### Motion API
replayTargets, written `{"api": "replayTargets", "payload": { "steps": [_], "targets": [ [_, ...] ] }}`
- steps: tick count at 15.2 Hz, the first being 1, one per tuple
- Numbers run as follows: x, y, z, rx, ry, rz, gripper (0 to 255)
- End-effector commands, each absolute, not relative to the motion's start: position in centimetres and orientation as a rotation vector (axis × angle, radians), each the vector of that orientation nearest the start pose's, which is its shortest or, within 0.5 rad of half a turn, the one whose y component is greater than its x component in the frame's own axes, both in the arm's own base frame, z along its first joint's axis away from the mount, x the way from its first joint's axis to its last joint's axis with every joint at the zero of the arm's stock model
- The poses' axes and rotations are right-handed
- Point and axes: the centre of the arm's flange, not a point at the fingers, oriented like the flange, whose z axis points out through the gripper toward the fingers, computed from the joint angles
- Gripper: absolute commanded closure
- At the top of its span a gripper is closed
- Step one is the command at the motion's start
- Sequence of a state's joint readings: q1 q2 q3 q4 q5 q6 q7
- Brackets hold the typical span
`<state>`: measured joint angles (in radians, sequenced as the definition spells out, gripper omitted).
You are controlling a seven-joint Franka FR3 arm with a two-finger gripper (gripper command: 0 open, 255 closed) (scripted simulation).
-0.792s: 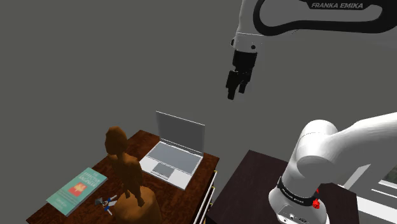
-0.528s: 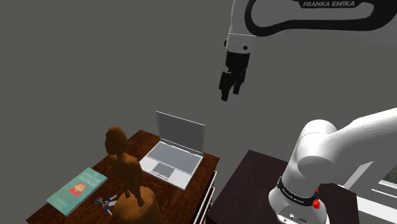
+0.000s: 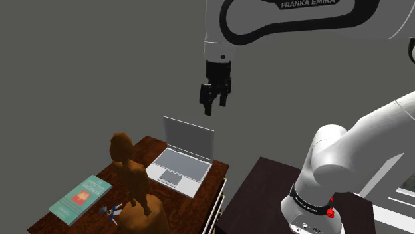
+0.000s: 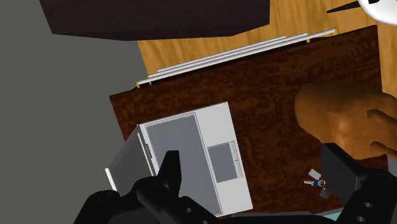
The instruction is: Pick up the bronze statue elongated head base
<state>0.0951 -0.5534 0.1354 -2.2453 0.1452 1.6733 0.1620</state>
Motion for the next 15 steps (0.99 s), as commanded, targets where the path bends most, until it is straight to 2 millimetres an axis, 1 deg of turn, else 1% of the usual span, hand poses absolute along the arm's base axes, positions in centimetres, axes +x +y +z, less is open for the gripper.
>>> {"api": "replayTargets", "payload": {
  "steps": [1,15],
  "targets": [
    [38.1,13.7,56.7,-3.075,-0.064,0.073,0],
    [46.3,31.0,53.6,-3.09,-0.173,0.203,0]
  ]
}}
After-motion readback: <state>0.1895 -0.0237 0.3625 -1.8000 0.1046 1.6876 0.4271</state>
